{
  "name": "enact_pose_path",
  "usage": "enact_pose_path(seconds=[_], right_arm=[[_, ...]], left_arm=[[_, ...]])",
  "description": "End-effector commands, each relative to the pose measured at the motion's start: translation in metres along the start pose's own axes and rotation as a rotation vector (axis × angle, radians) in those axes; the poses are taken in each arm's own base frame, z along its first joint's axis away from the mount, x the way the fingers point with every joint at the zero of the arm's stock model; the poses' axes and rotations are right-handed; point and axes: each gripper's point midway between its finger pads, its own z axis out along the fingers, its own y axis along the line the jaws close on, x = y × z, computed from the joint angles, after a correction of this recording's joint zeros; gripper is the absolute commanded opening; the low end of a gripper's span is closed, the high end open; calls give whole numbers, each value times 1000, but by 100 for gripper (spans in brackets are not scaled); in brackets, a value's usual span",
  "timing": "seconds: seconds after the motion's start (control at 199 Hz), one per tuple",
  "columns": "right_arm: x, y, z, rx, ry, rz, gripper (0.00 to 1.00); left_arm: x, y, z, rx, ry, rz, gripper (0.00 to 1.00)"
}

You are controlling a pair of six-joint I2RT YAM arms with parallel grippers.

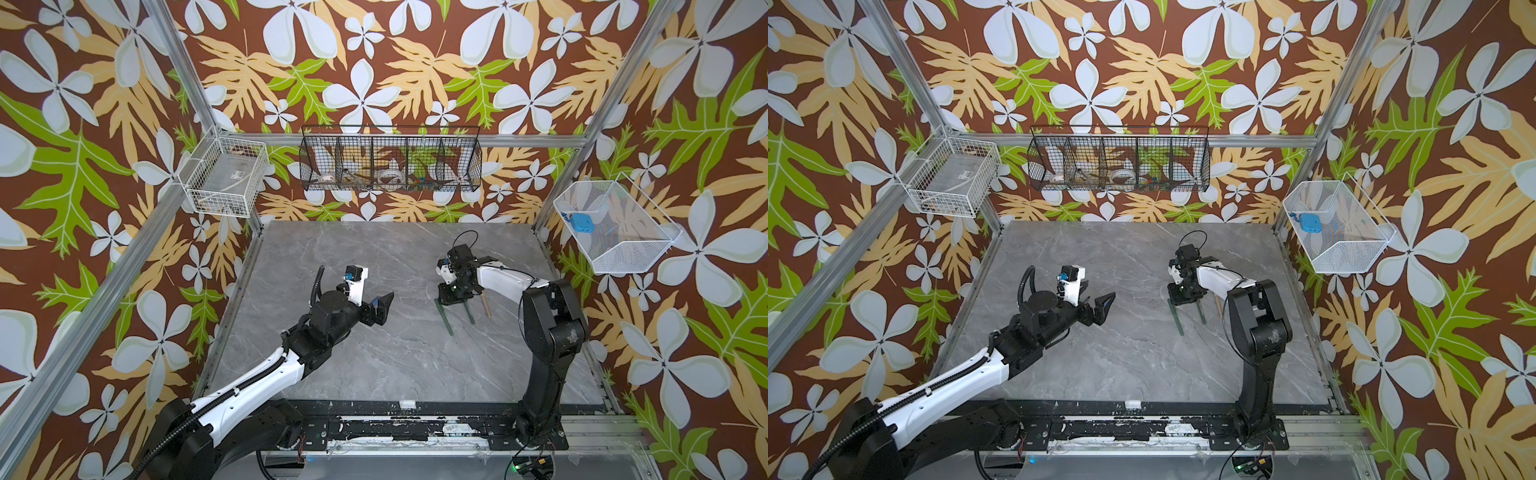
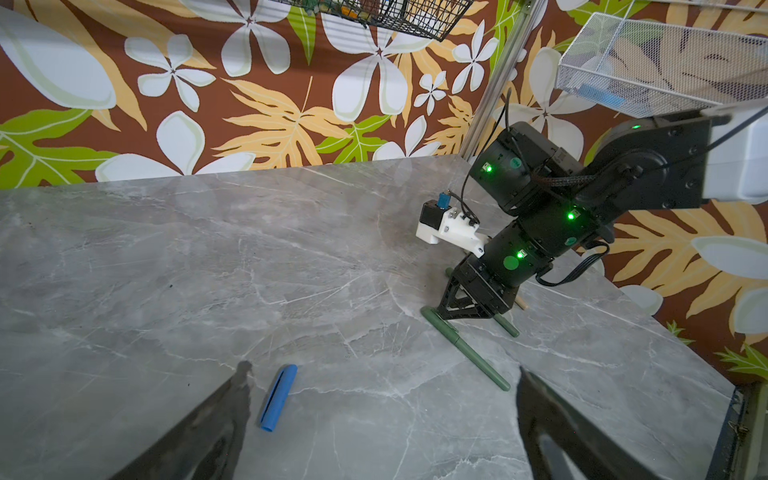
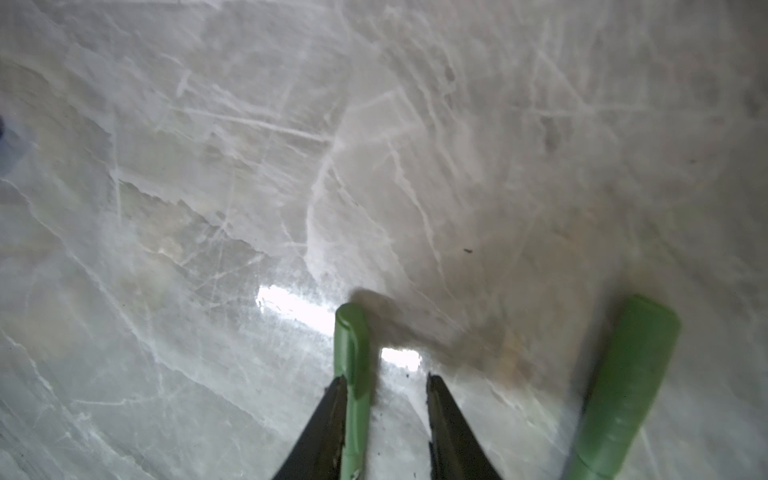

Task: Insert the pens into the pen caps
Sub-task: 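Lower the capped pen to the table with the right gripper and release it, then move the left gripper over the blue pen while the right gripper withdraws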

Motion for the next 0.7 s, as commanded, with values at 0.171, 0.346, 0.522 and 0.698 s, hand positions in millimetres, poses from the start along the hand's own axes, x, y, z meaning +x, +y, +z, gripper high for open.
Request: enact_pose_path(seconds=[0.171, 0.346, 0.522, 0.698], right_arm=[[-23, 21, -59, -61, -217, -5, 40], [-24, 62, -115, -239, -446, -21, 41], [4, 101, -139, -310, -494, -107, 42], [30, 114, -160, -383, -572, -156, 43]], left_arm=[[-19, 17, -22, -103, -60, -14, 100], [-21, 30, -24, -116, 3, -78, 100], [-4, 50, -12, -174, 108, -98, 100], [14, 60, 15, -230, 261, -106, 100]])
